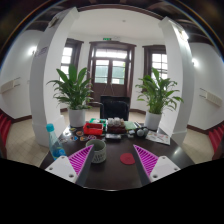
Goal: Pour water
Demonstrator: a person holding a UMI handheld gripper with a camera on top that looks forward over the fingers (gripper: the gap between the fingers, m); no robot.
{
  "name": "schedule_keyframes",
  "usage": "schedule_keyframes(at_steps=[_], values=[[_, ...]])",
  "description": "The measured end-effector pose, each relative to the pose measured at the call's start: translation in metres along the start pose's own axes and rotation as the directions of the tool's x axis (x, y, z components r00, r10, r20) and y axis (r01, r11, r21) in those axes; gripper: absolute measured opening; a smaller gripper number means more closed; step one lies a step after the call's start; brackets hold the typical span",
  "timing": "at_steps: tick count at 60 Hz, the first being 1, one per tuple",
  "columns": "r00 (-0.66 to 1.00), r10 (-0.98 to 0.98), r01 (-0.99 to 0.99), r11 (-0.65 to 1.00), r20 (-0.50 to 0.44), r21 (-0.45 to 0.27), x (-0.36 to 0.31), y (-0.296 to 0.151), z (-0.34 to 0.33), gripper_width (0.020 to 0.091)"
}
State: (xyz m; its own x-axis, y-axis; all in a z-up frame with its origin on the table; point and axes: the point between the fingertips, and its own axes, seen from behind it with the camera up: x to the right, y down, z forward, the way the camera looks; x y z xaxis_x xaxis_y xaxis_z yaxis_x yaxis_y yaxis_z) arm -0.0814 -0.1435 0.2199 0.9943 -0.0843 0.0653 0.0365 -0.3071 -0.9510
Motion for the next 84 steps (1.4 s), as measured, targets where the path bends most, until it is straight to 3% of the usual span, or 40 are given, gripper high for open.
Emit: schedule_keyframes(at_steps=[7,8,14,23,43,51,59,60,61,66,69,73,74,84], values=[[0.999,0.006,-0.007,1.0,0.044,0.025,-0.042,0.029,-0.004,0.0774],[0.998,0.005,-0.007,1.0,0.058,0.025,-0.029,0.003,-0.004,0.0775],[0.986,0.04,-0.046,0.998,0.163,0.034,-0.109,0.06,-0.002,0.0775],[0.965,0.041,-0.049,0.999,0.259,0.023,-0.186,0.087,0.017,0.0782],[0.969,-0.005,-0.019,0.995,0.249,0.096,-0.24,0.061,0.091,0.0782],[0.963,0.001,-0.027,0.996,0.268,0.09,-0.251,0.066,0.114,0.0782],[0.969,-0.017,-0.014,0.992,0.248,0.126,-0.252,0.065,0.127,0.069],[0.972,-0.024,-0.007,0.992,0.232,0.129,-0.25,0.064,0.129,0.059],[0.974,-0.032,0.002,0.991,0.224,0.133,-0.249,0.064,0.13,0.0552],[0.974,-0.013,-0.02,0.99,0.227,0.143,-0.248,0.061,0.129,0.0513],[0.972,-0.011,-0.028,0.987,0.236,0.16,-0.25,0.058,0.126,0.0442],[0.965,-0.004,-0.044,0.983,0.261,0.181,-0.249,0.062,0.127,0.0422],[0.965,-0.005,-0.046,0.982,0.264,0.184,-0.249,0.062,0.127,0.0387],[0.961,-0.019,-0.032,0.983,0.277,0.181,-0.252,0.061,0.127,0.0385]])
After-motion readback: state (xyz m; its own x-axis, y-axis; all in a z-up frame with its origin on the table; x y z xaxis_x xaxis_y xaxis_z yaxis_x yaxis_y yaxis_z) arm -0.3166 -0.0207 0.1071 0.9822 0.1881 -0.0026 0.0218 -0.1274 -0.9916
